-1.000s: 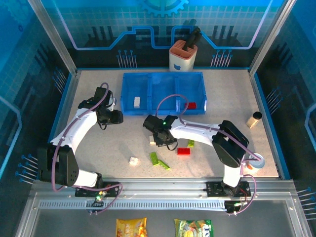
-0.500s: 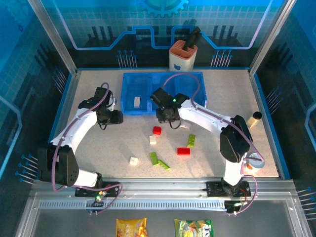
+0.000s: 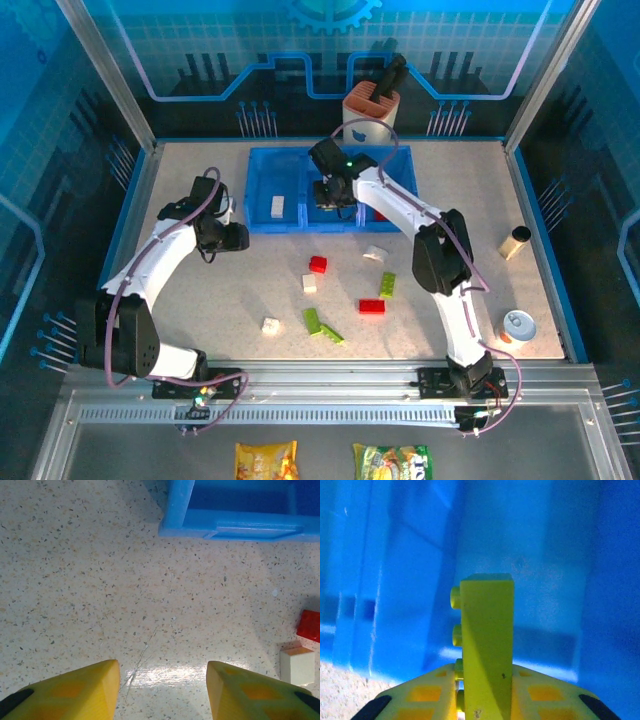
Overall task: Sort the legos into containers by color
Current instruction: Place the lego in the container.
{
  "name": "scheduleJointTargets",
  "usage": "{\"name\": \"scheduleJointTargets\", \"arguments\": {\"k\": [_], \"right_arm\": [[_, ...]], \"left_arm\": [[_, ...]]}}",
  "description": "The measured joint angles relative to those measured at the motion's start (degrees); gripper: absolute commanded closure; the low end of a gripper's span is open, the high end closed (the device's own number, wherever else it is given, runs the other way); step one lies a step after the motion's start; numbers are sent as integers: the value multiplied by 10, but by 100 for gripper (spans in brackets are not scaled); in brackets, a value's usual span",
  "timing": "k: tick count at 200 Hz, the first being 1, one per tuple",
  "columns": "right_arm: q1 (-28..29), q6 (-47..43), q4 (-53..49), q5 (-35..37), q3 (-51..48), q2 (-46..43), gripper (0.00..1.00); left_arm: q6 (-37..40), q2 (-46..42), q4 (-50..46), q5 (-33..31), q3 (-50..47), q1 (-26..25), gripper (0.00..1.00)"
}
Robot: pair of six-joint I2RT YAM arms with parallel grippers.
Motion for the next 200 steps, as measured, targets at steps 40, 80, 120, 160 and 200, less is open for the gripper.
{"name": "scheduleJointTargets", "arguments": {"k": [40,80,120,160,200], "right_arm": [[-11,0,19,-34,27,49,73],[-12,9,38,-58,29,87,73],[-16,19,50,-75,29,108,73],[-17,28,59,-83,29,115,70],[-19,31,58,-88,29,118,67]], "left_arm": [[0,0,0,0,0,1,50],[0,0,0,0,0,5,50],[0,0,0,0,0,7,50],[0,2,0,0,0,8,50],[0,5,0,0,0,8,50]]}}
